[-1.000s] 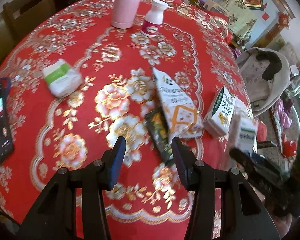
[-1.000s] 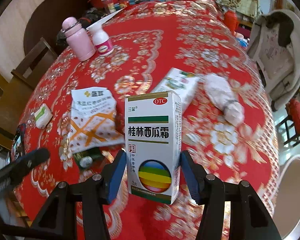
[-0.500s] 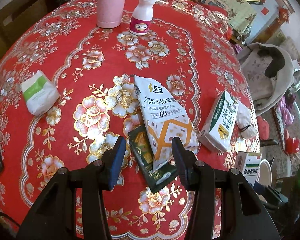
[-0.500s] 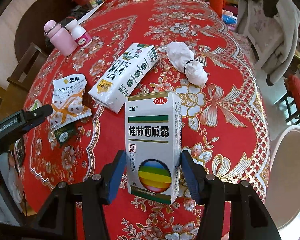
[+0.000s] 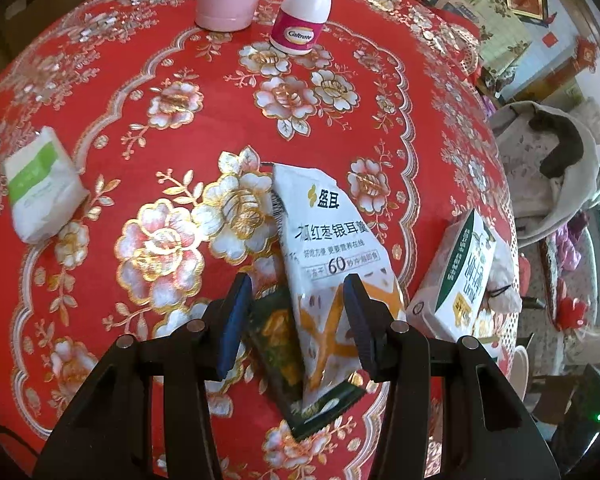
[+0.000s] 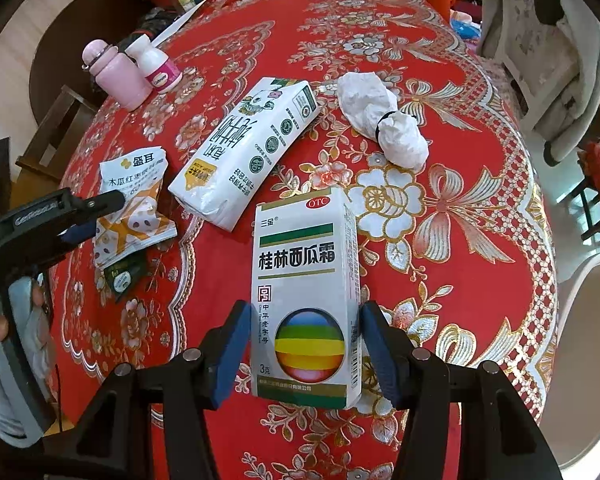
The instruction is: Collect trash
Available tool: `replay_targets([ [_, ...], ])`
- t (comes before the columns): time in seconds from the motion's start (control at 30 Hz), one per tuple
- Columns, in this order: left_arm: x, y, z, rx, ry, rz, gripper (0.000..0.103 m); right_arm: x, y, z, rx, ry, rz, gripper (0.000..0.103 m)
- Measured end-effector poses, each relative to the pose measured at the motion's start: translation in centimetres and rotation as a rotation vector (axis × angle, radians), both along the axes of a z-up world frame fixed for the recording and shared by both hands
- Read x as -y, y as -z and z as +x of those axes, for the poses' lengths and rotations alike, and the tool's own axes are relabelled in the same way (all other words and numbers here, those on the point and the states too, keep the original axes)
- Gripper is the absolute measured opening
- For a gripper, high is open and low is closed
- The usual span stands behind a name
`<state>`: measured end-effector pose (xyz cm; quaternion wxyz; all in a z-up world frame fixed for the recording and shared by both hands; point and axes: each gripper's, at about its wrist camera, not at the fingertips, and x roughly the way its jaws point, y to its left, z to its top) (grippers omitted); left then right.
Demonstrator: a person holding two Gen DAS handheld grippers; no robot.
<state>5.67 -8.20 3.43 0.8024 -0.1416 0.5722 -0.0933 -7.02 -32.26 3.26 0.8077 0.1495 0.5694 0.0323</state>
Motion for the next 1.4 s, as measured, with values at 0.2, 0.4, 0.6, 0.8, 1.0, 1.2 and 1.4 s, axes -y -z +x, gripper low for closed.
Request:
replay_targets([
  [0.2,0.9,0.4,0.2,0.0,0.003,-0.026,0.045,-0.3,-0.1,-0.1,0.009,-0.018,0.003,0.065],
  [0.4,1.2,-0.1,0.1,-0.001,0.034,-0.06,0.013,-0.8,0.4,-0.2,0.004,-0.041,-0.004,0.065],
  [0.6,-1.7,-2.0,-1.1,-0.006,0.033,-0.13,0.007,-0.4,0.3,-0.5,0.026,-0.024,0.028,0.053],
  [0.8,-5.1,-2.8,-4.0,-0.03,0.05,-0.148,0.007,-0.8,-0.6,-0.7,0.035,-0.046,0.027,0.053],
  [1.0,-7.3,-2.8,-6.0,-0.02,0.017,-0.11,0.008,-0.9,-0.9,-0.8,0.031,-0.043,0.032,0.053],
  [1.2,-5.2,-2.1,-7.3,-0.039,0.09,-0.041,0.024,-1.7,-0.6,-1.0,0.005,-0.059,0.024,0.053],
  [1.4,-3.4,-0.3,-7.8,-0.077,0.088,-0.005,0.024,-1.7,-0.2,-1.2,-0.008,-0.067,0.017,0.053],
])
